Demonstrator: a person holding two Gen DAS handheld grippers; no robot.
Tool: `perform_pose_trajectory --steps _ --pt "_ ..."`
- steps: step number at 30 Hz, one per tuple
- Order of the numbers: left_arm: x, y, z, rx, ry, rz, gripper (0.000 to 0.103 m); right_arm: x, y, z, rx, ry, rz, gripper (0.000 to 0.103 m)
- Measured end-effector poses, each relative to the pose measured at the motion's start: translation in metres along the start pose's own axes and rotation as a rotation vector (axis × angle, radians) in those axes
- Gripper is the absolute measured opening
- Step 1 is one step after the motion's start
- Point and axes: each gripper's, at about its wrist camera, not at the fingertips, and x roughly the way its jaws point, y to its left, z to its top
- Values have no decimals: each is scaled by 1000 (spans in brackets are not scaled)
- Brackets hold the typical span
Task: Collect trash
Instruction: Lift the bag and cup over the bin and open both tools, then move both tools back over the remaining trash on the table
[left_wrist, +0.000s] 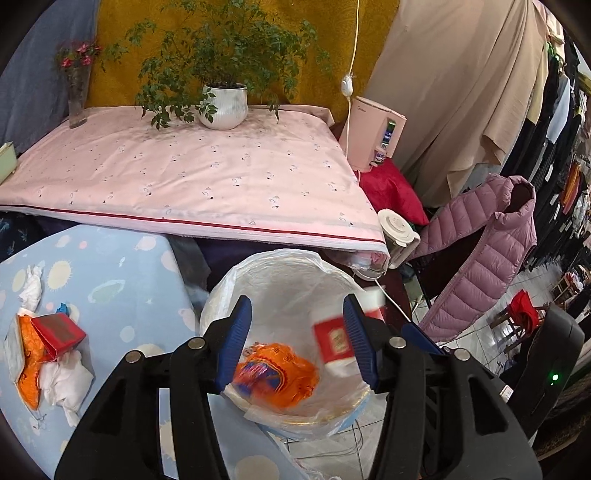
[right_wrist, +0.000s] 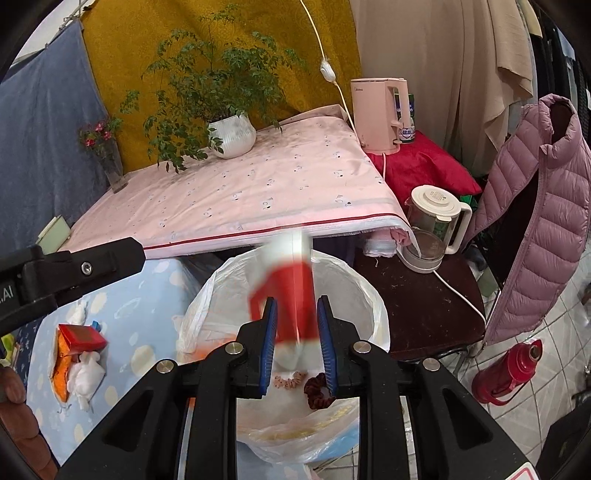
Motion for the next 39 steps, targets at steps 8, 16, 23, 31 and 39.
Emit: perform_pose_trajectory --steps 8,16,23,31,39 --pt "-3 9 -2 -12 -5 25 49 -2 8 -1 -3 -3 3 33" --pt "-10 23 -7 -36 -12 39 49 -9 21 -3 -22 -10 12 38" --pt "-20 38 -12 -63 -20 55 49 -13 38 -5 -49 -10 29 38" --pt "-31 61 -18 -103 -28 75 49 -16 62 -8 -92 -6 53 38" --pt "-41 92 -27 -157 -30 103 49 -17 91 -14 -138 2 76 42"
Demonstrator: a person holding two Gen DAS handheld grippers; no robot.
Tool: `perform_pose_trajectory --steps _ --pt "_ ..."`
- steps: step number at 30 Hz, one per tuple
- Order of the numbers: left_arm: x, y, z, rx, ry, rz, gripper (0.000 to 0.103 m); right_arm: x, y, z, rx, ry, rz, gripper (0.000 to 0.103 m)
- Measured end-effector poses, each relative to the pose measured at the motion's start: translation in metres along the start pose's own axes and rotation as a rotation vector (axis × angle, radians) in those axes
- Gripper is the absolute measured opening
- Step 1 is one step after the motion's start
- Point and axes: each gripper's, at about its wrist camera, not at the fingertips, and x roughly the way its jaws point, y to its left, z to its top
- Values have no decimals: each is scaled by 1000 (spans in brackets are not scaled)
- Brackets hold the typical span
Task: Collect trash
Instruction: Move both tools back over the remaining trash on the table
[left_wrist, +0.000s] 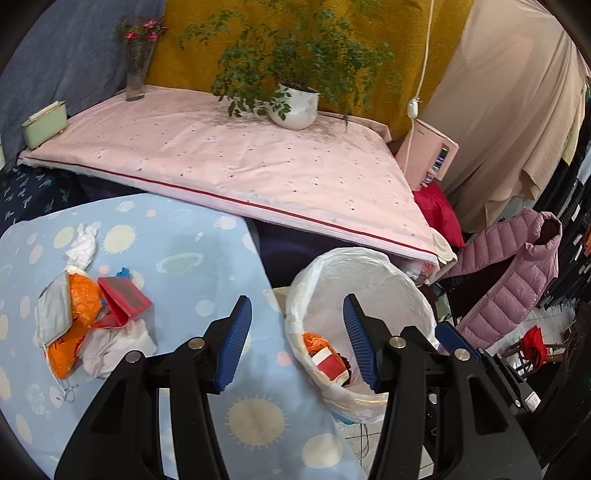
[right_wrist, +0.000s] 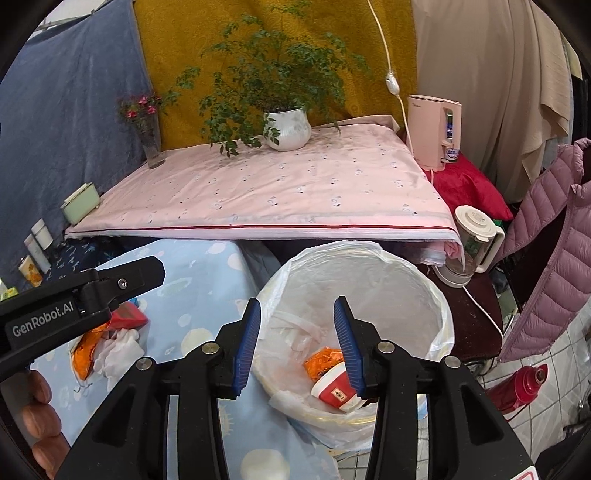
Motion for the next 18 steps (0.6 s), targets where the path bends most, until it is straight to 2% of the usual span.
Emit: perform_pose_trajectory --steps 15,18 --pt "-13 95 -16 -144 15 107 51 13 77 -13 -121 52 90 42" --pt "-18 118 -20 -179 8 145 57 16 94 -16 -149 64 111 42"
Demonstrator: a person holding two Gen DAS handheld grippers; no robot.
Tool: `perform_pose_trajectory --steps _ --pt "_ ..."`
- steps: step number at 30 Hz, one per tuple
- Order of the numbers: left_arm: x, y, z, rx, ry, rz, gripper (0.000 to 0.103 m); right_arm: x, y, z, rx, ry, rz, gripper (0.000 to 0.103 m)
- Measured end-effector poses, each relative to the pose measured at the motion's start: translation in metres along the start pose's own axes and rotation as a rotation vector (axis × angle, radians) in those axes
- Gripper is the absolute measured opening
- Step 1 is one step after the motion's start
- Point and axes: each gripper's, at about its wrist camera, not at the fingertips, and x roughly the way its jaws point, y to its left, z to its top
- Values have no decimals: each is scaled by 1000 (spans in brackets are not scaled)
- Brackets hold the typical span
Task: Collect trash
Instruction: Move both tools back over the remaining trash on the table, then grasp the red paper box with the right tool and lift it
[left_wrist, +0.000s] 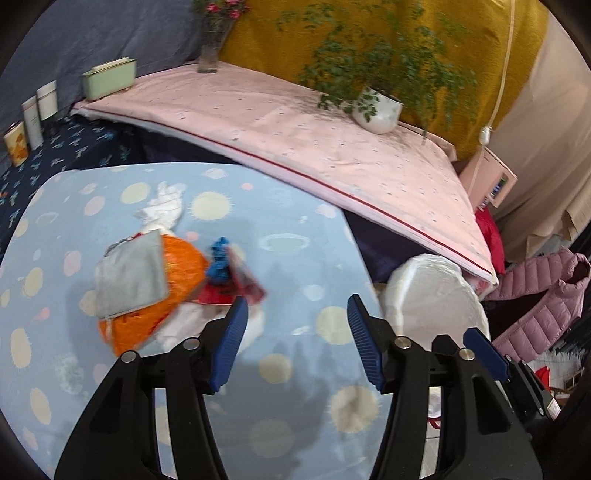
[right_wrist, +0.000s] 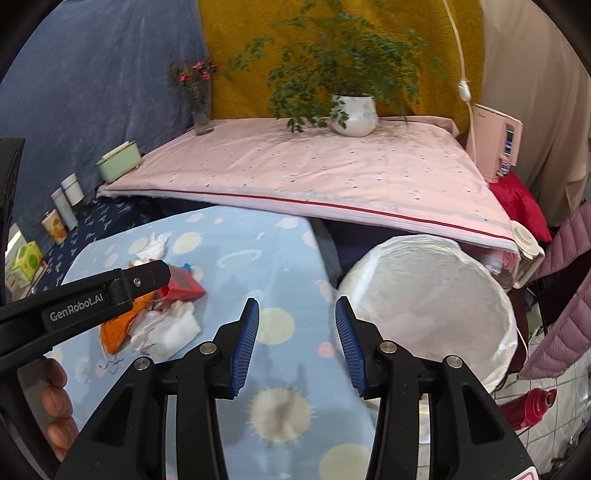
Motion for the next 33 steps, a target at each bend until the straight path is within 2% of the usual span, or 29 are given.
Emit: perform_pose_trajectory --steps 10,18,26,29,33 --pt "-4 84 -5 -123 -5 116 72 19 50 3 -50 37 64 42" --pt "-2 134 -7 -208 5 162 73 41 88 15 -101 48 106 42" --pt "6 152 -2 -231 10 172 83 76 118 23 -121 85 124 42" --pt "11 150 1 -231 10 158 87 90 122 23 -123 106 122 42" --pt "21 141 6 -211 23 143 87 103 122 19 -121 130 112 42"
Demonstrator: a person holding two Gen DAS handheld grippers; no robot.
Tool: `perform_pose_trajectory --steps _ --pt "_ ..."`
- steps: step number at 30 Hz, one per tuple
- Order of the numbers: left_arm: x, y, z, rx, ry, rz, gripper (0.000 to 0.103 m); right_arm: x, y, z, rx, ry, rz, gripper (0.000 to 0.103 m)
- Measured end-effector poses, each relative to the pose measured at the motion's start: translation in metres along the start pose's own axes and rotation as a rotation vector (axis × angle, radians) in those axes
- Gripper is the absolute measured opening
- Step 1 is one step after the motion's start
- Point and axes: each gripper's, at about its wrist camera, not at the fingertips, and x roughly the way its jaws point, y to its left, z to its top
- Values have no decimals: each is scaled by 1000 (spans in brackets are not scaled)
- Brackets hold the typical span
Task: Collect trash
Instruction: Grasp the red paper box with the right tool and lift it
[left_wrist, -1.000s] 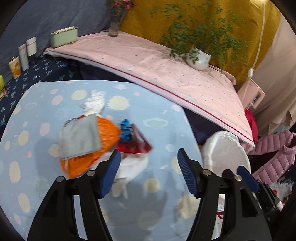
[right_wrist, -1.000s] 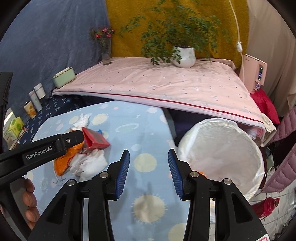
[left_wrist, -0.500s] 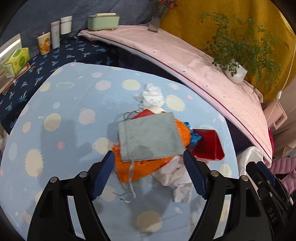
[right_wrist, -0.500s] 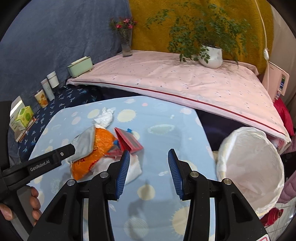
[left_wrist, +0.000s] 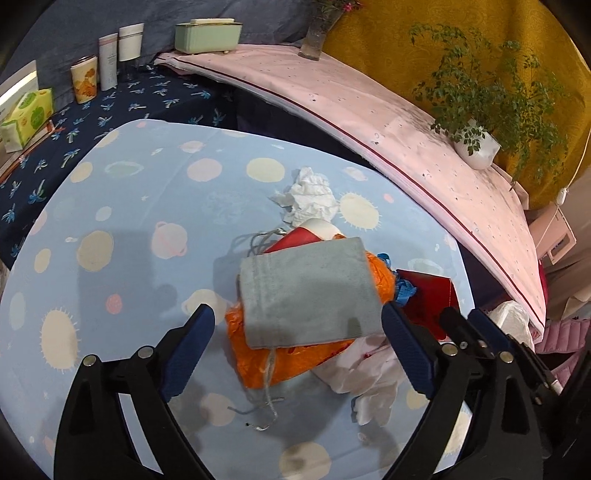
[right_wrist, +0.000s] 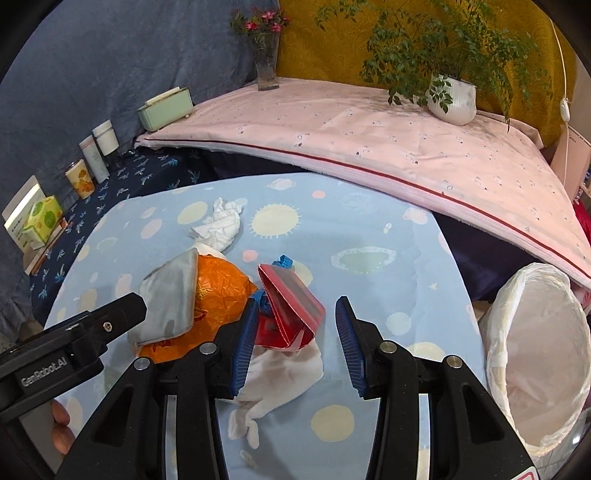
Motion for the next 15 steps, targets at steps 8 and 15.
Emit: perform_pose_trajectory --steps 8,15 --pt "18 -19 3 32 22 -13 84 10 -8 -10 10 34 5 21" --pt "31 -22 -1 60 52 -27 49 10 -12 -19 24 52 21 15"
